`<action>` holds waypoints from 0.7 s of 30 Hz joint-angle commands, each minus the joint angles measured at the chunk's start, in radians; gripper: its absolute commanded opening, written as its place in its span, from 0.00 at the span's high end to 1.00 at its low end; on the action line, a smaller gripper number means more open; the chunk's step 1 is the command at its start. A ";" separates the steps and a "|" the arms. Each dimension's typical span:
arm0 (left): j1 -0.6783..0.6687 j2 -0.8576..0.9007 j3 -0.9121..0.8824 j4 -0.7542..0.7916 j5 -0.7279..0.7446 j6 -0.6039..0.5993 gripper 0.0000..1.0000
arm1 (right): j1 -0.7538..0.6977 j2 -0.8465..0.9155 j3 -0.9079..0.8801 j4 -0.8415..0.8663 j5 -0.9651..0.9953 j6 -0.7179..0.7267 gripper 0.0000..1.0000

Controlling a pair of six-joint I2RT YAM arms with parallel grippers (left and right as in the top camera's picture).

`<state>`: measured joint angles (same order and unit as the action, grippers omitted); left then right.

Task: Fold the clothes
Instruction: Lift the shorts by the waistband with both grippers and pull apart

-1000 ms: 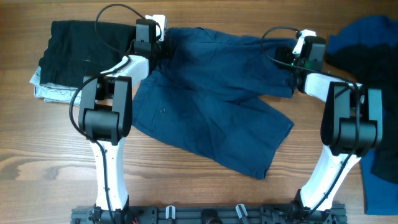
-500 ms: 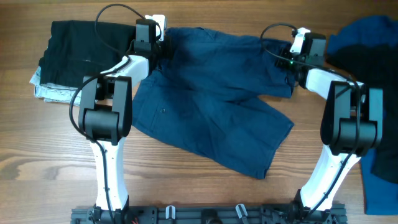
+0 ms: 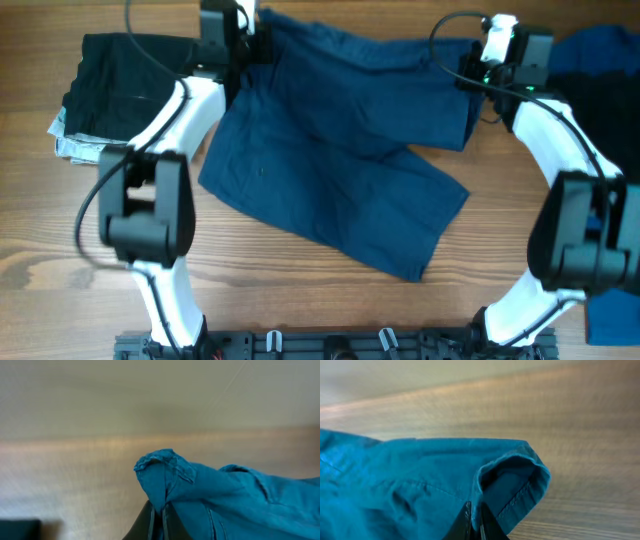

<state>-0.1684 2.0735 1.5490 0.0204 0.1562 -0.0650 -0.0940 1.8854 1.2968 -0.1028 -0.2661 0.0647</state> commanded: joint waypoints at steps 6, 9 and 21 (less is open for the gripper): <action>0.003 -0.287 0.004 0.111 0.008 -0.003 0.96 | -0.026 -0.206 0.117 -0.090 -0.125 -0.037 0.96; 0.003 -0.329 0.004 0.239 -0.001 -0.071 0.96 | -0.053 -0.204 0.259 -0.147 -0.207 -0.020 0.96; 0.003 -0.380 0.180 -0.004 0.094 -0.182 0.96 | -0.078 -0.209 0.681 -0.480 -0.296 -0.144 0.96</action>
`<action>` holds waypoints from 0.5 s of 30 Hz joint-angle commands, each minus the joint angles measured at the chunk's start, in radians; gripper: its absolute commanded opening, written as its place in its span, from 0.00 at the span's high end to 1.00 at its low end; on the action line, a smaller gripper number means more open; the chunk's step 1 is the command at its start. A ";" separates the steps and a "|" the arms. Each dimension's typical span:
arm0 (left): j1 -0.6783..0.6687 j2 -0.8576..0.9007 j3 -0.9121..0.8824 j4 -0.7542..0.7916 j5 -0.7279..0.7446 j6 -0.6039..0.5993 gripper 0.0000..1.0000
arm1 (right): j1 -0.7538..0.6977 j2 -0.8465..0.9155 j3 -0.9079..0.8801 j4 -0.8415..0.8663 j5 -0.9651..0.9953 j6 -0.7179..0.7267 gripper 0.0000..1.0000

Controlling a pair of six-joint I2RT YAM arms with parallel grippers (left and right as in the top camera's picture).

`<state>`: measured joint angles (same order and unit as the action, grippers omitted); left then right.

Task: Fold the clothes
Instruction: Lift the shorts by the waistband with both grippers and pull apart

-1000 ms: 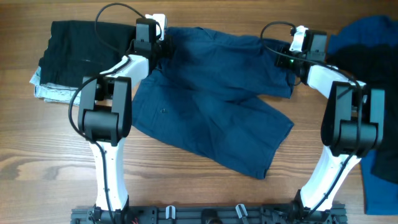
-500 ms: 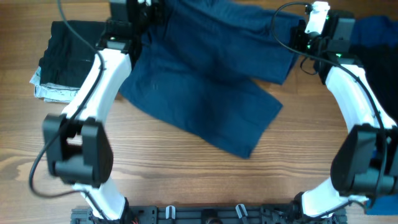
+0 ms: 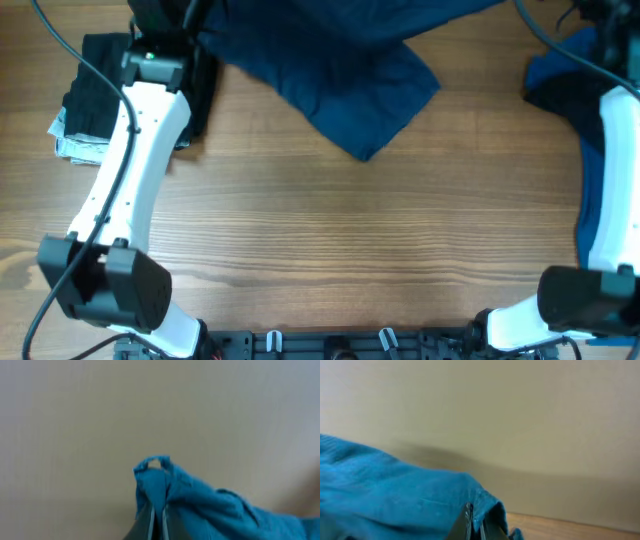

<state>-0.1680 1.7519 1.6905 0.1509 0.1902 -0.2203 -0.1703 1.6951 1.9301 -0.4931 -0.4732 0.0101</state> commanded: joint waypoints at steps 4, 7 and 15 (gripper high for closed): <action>0.003 -0.117 0.039 -0.455 0.059 -0.027 0.96 | -0.002 -0.024 0.048 -0.312 -0.093 -0.090 0.96; 0.003 -0.153 0.039 -0.643 0.043 -0.028 0.96 | -0.001 -0.024 0.047 -0.499 -0.093 -0.095 0.96; 0.003 -0.174 0.039 -1.099 -0.054 -0.028 0.96 | -0.001 -0.024 0.045 -0.963 -0.087 -0.169 0.96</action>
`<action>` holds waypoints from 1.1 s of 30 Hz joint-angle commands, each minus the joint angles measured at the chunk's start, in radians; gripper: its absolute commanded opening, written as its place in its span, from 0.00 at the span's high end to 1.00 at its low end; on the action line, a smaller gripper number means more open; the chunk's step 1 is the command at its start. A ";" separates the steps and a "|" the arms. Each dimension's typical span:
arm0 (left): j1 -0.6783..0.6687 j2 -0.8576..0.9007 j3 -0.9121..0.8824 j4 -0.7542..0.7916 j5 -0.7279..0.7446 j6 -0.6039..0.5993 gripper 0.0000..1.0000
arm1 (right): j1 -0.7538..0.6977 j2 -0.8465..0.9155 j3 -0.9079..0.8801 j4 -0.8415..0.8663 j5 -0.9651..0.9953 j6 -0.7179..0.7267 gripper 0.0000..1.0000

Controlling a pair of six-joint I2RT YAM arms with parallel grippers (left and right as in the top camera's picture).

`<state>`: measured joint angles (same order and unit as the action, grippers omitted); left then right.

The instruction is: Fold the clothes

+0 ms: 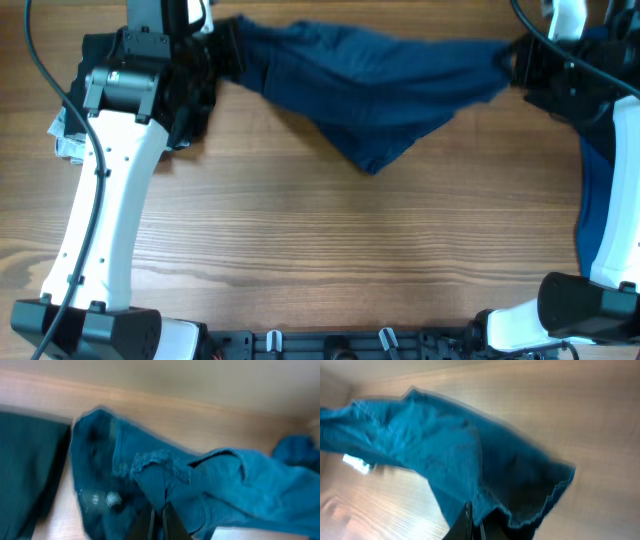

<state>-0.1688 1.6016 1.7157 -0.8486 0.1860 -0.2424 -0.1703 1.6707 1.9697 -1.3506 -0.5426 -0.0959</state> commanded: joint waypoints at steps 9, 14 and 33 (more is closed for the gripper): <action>0.003 -0.023 0.013 -0.408 -0.049 -0.107 0.96 | 0.000 -0.015 -0.072 -0.257 0.049 -0.019 0.96; 0.003 -0.023 0.012 -0.522 -0.050 -0.156 0.96 | 0.016 -0.032 -0.248 -0.250 0.048 -0.016 0.96; 0.003 -0.023 -0.327 -0.658 0.038 -0.290 0.93 | 0.106 -0.045 -0.896 0.046 0.045 0.126 0.96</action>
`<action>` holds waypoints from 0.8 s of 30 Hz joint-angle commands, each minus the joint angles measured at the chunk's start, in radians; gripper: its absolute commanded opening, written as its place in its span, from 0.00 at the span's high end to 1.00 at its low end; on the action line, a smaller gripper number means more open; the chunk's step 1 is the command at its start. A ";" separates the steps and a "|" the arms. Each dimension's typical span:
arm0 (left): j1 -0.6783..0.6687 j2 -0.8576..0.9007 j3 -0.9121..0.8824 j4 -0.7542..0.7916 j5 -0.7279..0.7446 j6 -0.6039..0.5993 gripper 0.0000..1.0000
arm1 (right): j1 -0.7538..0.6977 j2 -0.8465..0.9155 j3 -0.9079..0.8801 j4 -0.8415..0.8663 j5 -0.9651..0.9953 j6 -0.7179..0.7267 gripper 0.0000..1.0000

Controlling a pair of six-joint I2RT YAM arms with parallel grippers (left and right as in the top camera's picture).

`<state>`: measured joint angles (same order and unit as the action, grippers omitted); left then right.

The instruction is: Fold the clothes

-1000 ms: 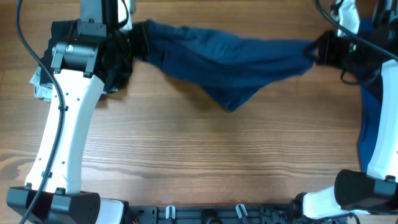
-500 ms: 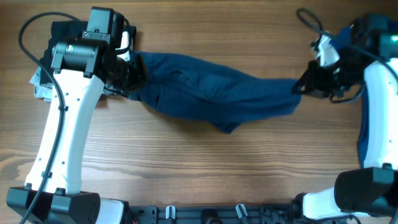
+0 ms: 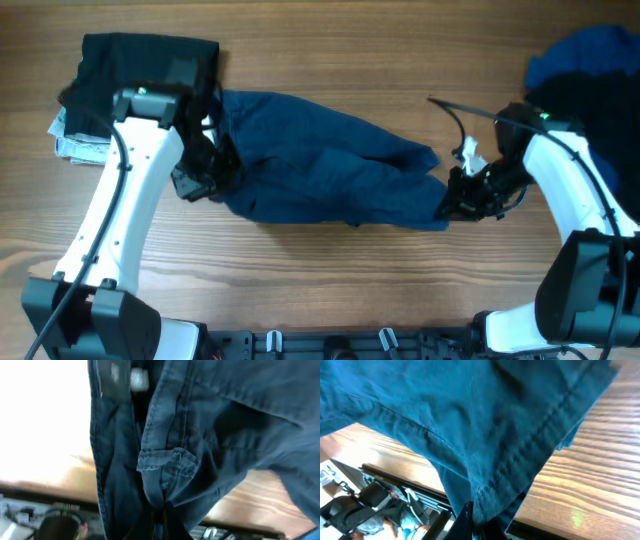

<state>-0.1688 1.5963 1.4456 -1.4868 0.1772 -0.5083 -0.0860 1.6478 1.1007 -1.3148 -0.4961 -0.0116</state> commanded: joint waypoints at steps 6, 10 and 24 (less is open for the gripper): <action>0.003 -0.022 -0.092 -0.106 0.044 0.034 0.31 | 0.034 -0.024 -0.003 -0.006 -0.002 0.041 0.92; 0.003 -0.043 -0.078 -0.131 0.042 0.033 0.28 | 0.034 -0.050 0.090 -0.066 -0.002 0.038 0.82; 0.003 -0.094 0.171 0.017 -0.027 0.033 0.22 | 0.034 -0.218 0.458 -0.166 0.007 0.012 0.07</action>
<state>-0.1688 1.5097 1.5913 -1.5417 0.2008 -0.4843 -0.0555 1.4437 1.5417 -1.5181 -0.4934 0.0040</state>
